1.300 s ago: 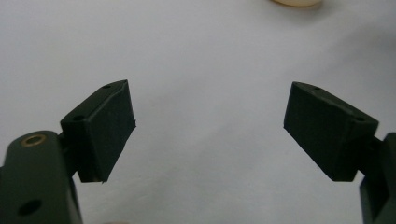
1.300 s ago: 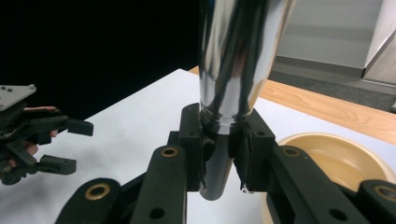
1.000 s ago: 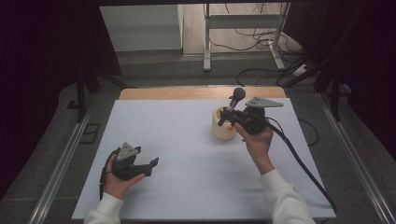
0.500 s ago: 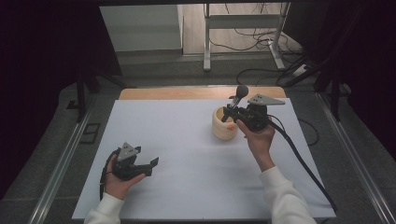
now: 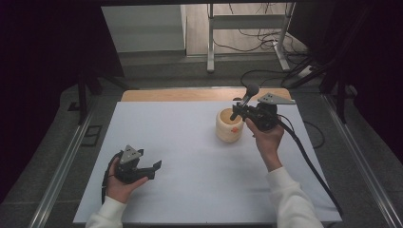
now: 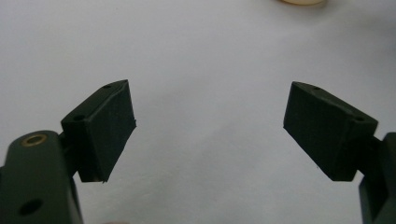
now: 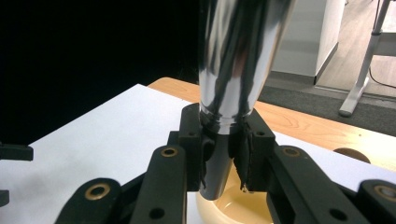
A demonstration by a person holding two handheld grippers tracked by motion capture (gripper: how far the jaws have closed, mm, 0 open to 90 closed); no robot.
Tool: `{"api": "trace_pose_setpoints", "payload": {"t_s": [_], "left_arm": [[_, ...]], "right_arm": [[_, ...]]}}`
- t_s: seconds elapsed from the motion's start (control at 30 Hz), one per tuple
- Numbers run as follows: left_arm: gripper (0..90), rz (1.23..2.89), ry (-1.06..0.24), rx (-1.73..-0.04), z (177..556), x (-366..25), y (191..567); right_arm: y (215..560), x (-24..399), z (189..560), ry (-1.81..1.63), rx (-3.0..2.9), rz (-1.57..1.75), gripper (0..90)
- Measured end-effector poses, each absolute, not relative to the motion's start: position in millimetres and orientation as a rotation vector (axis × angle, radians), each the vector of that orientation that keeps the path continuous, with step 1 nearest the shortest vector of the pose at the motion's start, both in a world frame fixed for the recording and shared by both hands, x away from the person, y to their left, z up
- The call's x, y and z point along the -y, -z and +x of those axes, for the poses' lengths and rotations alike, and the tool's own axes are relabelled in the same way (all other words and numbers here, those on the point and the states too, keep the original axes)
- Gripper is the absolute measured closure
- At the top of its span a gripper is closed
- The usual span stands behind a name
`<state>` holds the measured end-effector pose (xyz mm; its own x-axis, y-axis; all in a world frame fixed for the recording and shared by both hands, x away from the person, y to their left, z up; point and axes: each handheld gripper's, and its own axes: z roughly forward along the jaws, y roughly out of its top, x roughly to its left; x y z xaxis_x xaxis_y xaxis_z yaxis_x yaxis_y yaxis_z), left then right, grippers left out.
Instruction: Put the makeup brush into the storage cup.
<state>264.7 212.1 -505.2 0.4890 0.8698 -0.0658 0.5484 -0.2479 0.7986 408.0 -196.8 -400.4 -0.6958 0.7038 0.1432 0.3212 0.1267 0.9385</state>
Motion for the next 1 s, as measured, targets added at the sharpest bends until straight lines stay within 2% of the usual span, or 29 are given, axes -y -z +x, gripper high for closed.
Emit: {"api": "trace_pose_setpoints", "payload": {"t_s": [1.0], "left_arm": [[16.9, 1.942, -0.503, -1.176, 265.5, -211.7, 506.7]], "right_arm": [[443.8, 191.0, 443.2, -1.449, -2.134, 1.076, 74.0]]}}
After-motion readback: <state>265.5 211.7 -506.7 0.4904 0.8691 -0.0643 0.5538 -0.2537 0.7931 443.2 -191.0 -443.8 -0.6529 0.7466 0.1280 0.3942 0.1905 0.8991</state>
